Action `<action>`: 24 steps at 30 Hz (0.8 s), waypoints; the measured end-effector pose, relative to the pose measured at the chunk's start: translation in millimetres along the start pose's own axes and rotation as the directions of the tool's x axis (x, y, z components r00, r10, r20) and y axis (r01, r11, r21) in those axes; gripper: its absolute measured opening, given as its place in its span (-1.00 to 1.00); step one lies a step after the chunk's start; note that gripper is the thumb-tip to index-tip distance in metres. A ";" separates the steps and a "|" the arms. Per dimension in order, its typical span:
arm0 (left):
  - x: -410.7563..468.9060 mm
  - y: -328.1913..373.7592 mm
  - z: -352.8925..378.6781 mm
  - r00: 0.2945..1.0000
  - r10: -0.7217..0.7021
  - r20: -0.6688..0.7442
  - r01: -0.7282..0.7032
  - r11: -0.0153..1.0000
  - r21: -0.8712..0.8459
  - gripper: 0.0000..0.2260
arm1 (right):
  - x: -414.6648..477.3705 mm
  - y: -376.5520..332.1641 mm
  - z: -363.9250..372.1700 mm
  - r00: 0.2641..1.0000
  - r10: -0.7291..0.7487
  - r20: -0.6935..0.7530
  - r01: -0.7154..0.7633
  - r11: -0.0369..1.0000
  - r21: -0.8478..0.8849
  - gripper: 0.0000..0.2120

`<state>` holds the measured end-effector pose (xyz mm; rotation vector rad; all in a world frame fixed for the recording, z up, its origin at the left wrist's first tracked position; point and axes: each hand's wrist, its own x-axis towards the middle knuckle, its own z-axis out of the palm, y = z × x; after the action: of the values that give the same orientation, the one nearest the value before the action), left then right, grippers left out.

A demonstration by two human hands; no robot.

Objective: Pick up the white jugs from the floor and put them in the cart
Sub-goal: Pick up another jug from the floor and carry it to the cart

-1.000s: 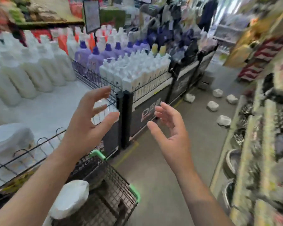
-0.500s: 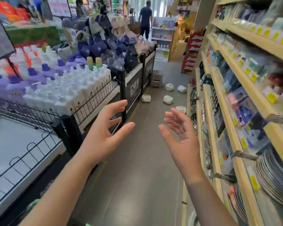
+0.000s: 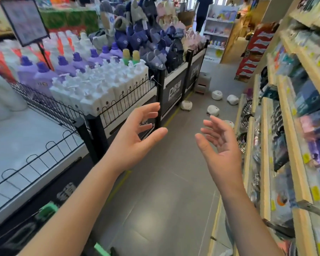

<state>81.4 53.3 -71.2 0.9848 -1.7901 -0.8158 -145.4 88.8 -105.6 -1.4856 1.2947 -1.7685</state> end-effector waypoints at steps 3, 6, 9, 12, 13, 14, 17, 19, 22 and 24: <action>-15.1 -6.9 -20.0 0.998 -0.040 -0.047 0.041 0.999 0.024 -0.47 | -3.7 2.8 25.4 0.997 0.005 0.074 -0.008 0.999 0.039 -0.53; -28.8 -8.7 -36.5 0.993 -0.079 -0.084 0.085 0.994 0.075 -0.47 | -6.9 1.6 45.2 0.991 0.005 0.131 -0.016 0.997 0.078 -0.54; -33.6 -5.5 -40.6 0.990 -0.091 -0.104 0.101 0.990 0.096 -0.46 | -3.0 -2.0 52.7 0.989 -0.002 0.151 -0.015 0.994 0.112 -0.53; -27.7 0.0 -34.7 0.991 -0.087 -0.097 0.096 0.991 0.096 -0.46 | 3.4 -3.1 48.7 0.989 -0.008 0.148 -0.011 0.992 0.128 -0.50; -24.0 2.3 -31.8 0.992 -0.078 -0.095 0.087 0.991 0.098 -0.46 | 6.1 -2.1 44.9 0.990 -0.007 0.138 -0.011 0.991 0.131 -0.49; -16.9 4.7 -26.4 0.994 -0.061 -0.092 0.070 0.993 0.096 -0.47 | 11.9 -0.7 38.2 0.992 -0.011 0.124 -0.006 0.991 0.133 -0.49; 0.5 7.6 -12.0 0.995 -0.031 -0.092 0.036 0.998 0.056 -0.51 | 29.1 5.9 21.2 0.996 -0.011 0.090 0.000 0.993 0.116 -0.51; 15.1 5.0 3.5 0.997 -0.005 -0.071 0.008 0.999 0.037 -0.52 | 42.9 16.1 6.2 0.998 -0.007 0.057 0.002 0.995 0.095 -0.52; 38.6 -3.5 28.2 1.000 0.017 -0.024 -0.017 1.000 0.015 -0.52 | 60.5 34.1 -14.2 1.000 0.010 -0.009 -0.009 0.996 0.084 -0.52; 57.5 -12.5 42.5 1.000 0.021 0.012 -0.022 1.000 0.008 -0.52 | 70.9 46.9 -24.1 0.999 0.038 -0.030 -0.036 0.997 0.071 -0.52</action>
<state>30.2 1.9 -74.7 0.9664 -1.8129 -0.8029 -197.7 18.0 -112.4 -1.3919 1.2535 -1.8012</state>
